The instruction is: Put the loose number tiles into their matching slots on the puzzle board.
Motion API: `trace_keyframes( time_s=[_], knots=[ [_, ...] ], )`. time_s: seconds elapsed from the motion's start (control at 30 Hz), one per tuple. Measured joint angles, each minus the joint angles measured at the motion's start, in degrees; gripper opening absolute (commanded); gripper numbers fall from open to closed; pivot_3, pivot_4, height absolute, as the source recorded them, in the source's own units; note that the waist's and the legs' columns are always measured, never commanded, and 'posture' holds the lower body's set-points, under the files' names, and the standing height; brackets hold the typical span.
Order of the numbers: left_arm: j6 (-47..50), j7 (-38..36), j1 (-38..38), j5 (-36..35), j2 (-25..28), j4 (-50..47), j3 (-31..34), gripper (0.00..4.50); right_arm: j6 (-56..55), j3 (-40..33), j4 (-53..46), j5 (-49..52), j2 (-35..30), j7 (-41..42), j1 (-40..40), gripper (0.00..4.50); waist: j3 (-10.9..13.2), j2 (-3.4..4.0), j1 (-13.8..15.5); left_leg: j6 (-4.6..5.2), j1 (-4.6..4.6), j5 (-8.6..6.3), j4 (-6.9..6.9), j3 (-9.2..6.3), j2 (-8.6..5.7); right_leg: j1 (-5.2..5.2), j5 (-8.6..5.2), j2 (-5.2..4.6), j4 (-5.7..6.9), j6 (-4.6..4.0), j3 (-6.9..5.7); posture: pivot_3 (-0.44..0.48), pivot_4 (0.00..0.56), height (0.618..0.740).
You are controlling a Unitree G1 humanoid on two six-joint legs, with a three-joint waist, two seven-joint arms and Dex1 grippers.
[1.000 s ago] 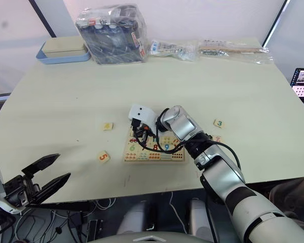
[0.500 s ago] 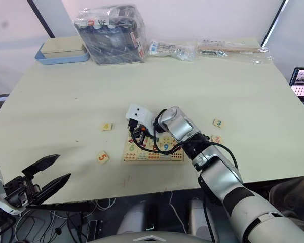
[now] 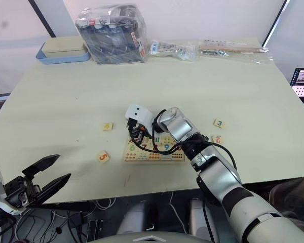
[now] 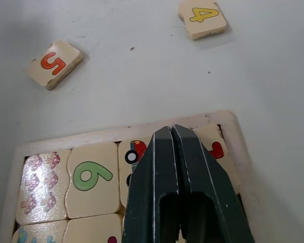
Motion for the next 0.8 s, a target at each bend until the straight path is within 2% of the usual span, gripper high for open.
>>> trace_keyframes(
  time_s=[0.23,0.37,0.53,0.63,0.8],
  knots=[
    [0.0,0.0,-0.2,0.0,0.0,0.0,0.0,4.50,1.4,-1.4,-0.2,1.8,-0.1,0.5,0.0,0.01,0.0,0.01,0.0,0.02,-0.02,0.01,-0.01,0.00,0.00,-0.01,0.00,0.01,0.00,0.00,-0.01,0.000,0.150,0.740],
    [0.0,0.1,-0.3,0.0,0.0,0.0,-0.1,4.50,3.2,-5.1,-1.4,4.9,-0.1,0.3,-0.1,0.01,0.0,0.01,0.0,0.04,-0.03,0.02,-0.01,0.00,0.00,-0.01,0.00,0.01,-0.01,0.00,-0.01,0.000,0.150,0.740],
    [0.0,0.3,-0.5,0.0,0.0,0.0,-0.3,4.50,3.9,-8.0,-6.0,8.2,-2.0,0.3,0.0,0.01,0.0,0.02,0.1,0.22,-0.04,0.12,-0.01,0.00,0.00,-0.01,-0.01,0.01,-0.02,0.00,-0.02,0.000,0.150,0.740],
    [0.0,0.3,-0.4,0.0,0.0,-0.2,-0.3,4.50,2.8,-8.7,-11.2,9.7,-4.6,1.3,2.4,0.01,0.0,0.01,0.2,0.22,-0.06,0.12,-0.02,-0.01,-0.02,0.00,-0.01,0.00,-0.05,0.00,-0.04,0.000,0.150,0.740],
    [0.1,0.7,0.5,0.0,-0.2,-0.9,-0.6,4.50,-1.8,-10.3,-24.1,12.0,-11.9,3.0,14.0,0.01,0.0,0.00,0.3,0.23,-0.08,0.12,-0.03,-0.03,-0.03,0.00,-0.01,0.01,-0.06,0.00,-0.08,0.000,0.150,0.740]
  ],
)
